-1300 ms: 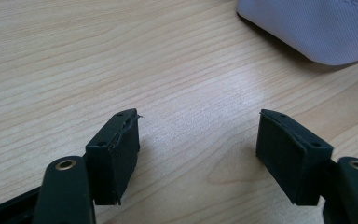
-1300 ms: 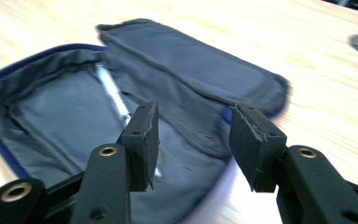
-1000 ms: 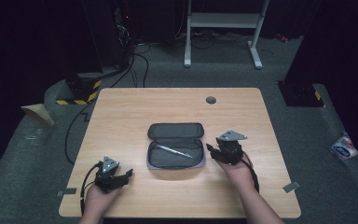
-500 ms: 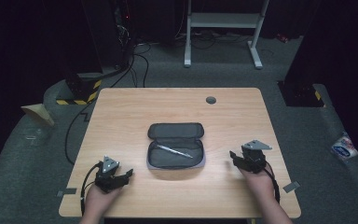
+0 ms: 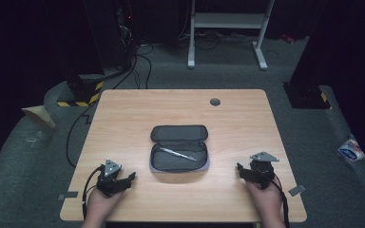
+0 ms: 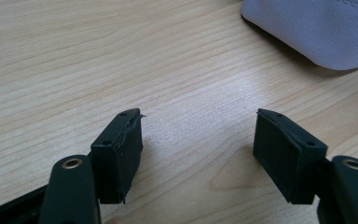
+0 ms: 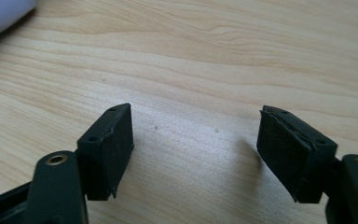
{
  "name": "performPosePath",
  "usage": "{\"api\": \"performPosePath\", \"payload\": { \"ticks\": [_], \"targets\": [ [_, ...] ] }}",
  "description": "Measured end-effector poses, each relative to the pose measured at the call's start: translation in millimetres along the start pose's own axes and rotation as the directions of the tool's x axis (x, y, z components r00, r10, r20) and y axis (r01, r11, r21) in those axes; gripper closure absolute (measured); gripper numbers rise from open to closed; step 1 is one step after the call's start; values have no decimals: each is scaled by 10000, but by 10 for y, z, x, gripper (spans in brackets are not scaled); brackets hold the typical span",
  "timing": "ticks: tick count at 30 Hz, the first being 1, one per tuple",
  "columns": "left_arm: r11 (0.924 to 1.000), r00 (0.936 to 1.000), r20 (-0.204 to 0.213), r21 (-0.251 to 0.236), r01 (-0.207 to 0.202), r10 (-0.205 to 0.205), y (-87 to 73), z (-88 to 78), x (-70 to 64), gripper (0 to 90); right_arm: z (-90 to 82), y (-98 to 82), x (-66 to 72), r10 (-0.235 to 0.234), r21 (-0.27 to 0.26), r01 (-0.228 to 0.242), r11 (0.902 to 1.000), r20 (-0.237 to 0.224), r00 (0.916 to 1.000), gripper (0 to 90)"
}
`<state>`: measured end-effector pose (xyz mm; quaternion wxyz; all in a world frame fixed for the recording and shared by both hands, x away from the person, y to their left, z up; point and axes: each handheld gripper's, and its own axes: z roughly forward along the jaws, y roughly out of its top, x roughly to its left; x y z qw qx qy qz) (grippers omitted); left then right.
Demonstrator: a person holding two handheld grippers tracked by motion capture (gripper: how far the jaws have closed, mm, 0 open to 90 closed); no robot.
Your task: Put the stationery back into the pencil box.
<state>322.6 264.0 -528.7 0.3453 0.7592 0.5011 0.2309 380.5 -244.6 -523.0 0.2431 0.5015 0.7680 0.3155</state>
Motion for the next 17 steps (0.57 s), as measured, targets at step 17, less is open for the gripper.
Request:
{"api": "performPosePath", "payload": {
  "ticks": [17],
  "targets": [
    [10000,10000,-2,27,-43,43,0,-2,-1,321,7,-1,-10,243,40,-243,9997,11,9997,255]
  ]
}}
